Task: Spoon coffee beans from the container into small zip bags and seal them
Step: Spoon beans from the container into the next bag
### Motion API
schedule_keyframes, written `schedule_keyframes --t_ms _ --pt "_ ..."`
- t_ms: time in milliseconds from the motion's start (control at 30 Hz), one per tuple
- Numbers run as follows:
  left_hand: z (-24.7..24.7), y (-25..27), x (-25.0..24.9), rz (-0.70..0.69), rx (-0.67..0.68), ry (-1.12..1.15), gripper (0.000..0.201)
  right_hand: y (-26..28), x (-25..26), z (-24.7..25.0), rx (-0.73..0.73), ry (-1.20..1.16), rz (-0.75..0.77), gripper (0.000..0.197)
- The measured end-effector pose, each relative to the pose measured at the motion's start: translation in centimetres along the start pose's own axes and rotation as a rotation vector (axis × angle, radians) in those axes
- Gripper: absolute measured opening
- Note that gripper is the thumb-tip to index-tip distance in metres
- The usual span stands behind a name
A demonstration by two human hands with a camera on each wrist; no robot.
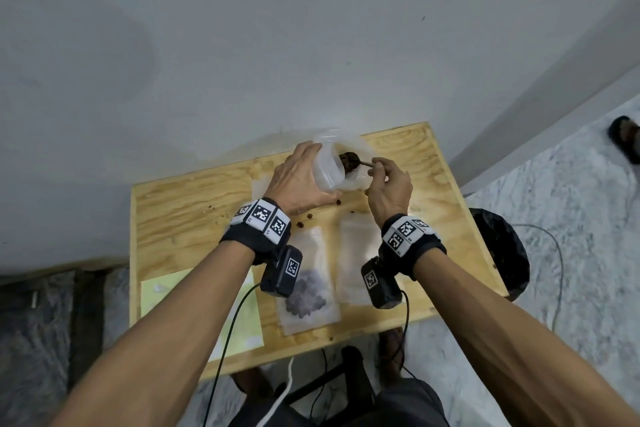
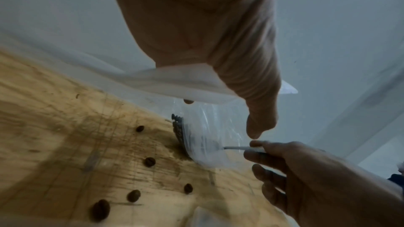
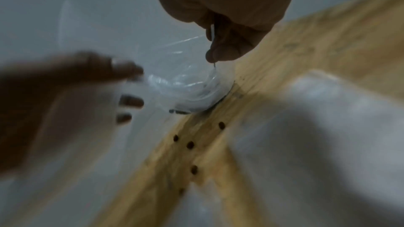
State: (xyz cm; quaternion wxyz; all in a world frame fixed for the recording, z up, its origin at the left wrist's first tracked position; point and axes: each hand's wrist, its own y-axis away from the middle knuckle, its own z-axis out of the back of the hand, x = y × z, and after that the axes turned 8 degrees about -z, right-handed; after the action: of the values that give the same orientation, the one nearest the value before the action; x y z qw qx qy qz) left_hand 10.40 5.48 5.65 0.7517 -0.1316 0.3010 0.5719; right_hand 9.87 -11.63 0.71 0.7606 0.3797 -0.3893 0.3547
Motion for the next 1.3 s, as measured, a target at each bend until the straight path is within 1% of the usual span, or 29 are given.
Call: schedule_keyframes --t_ms 67,133,200,333,633,733,867,1000,1200,1267,1300 --pt "-0.2 0.1 0.3 0.012 0.009 0.002 0.104 -0.3 0.2 0.1 0.010 -0.178 -0.224 0.024" --pt "-0.3 0.2 0.5 0.018 0.015 -0.004 0.105 -0.4 0.6 0.4 0.042 -0.299 -0.377 0.025" --pt "-0.4 0.3 0.7 0.021 0.013 -0.009 0.106 -0.5 0.8 0.7 0.061 -0.366 -0.440 0.023" --pt "-0.5 0.6 1.4 0.029 0.005 -0.019 0.108 -0.6 0.9 1.7 0.077 -0.443 -0.459 0.023" --pt "-0.9 1.2 2.4 0.069 0.007 -0.048 0.104 1.0 2.2 5.6 0.122 -0.493 -0.397 0.026" --pt "-1.1 1.2 2.4 0.076 0.013 -0.078 0.105 1.7 3.1 6.7 0.149 -0.491 -0.340 0.025" --pt "-1.0 1.1 2.3 0.068 0.002 -0.091 0.104 2.9 4.6 7.7 0.227 -0.467 -0.258 0.023" --pt "-1.1 1.1 1.9 0.057 0.008 -0.090 0.104 3.9 5.5 7.2 0.275 -0.373 -0.144 0.022" --pt "-1.3 1.1 2.1 0.054 0.007 -0.068 0.103 5.2 5.5 5.6 0.310 -0.177 0.097 0.021" --pt "-1.3 1.1 2.1 0.057 -0.002 -0.061 0.102 5.3 5.5 5.8 0.290 -0.155 0.166 0.020" --pt "-1.3 1.2 2.1 0.063 -0.008 -0.059 0.102 5.2 5.5 6.0 0.264 -0.167 0.177 0.021"
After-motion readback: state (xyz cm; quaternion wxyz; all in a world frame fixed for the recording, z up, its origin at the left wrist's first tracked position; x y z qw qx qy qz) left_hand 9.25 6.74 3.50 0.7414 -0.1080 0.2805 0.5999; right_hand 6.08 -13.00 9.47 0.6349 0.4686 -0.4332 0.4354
